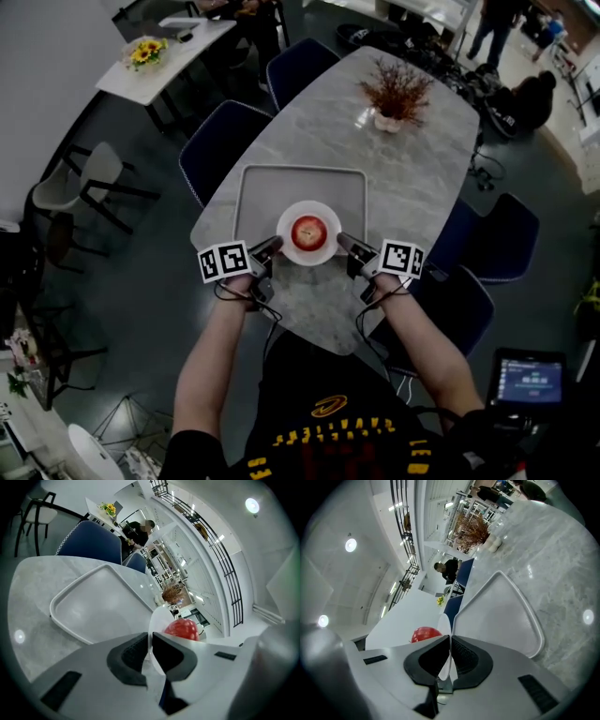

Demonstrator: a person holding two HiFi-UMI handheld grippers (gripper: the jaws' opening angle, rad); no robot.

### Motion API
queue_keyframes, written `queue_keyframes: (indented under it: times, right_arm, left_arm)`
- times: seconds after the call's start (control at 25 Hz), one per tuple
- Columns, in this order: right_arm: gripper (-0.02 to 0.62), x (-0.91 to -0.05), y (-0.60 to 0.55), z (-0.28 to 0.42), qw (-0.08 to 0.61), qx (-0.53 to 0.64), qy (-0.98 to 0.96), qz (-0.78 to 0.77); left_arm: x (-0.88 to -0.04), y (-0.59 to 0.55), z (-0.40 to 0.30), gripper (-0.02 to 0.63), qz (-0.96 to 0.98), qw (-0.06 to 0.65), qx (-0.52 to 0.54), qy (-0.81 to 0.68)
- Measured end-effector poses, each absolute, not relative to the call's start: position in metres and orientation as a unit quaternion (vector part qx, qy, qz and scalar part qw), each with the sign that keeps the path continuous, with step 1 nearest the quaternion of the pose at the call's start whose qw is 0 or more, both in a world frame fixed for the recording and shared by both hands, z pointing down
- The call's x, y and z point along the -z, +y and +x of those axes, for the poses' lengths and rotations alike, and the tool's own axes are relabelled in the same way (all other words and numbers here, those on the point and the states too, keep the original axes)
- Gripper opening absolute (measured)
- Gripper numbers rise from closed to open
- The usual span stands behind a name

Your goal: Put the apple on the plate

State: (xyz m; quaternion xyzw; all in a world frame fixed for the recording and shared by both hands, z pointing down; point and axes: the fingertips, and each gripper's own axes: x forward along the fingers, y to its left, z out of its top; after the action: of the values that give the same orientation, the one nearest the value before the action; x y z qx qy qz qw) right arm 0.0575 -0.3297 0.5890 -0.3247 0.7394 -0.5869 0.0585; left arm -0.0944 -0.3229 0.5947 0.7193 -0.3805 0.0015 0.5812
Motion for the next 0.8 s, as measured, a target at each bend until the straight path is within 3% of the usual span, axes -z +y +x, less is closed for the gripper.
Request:
queue_keyframes:
  times: [0.8]
  right_arm:
    - [0.025,-0.675,-0.414,0.043,0.007,0.620,0.670,-0.407]
  left_arm:
    - [-0.681,-0.421,-0.110,0.034,0.694,0.615,-0.114,-0.356]
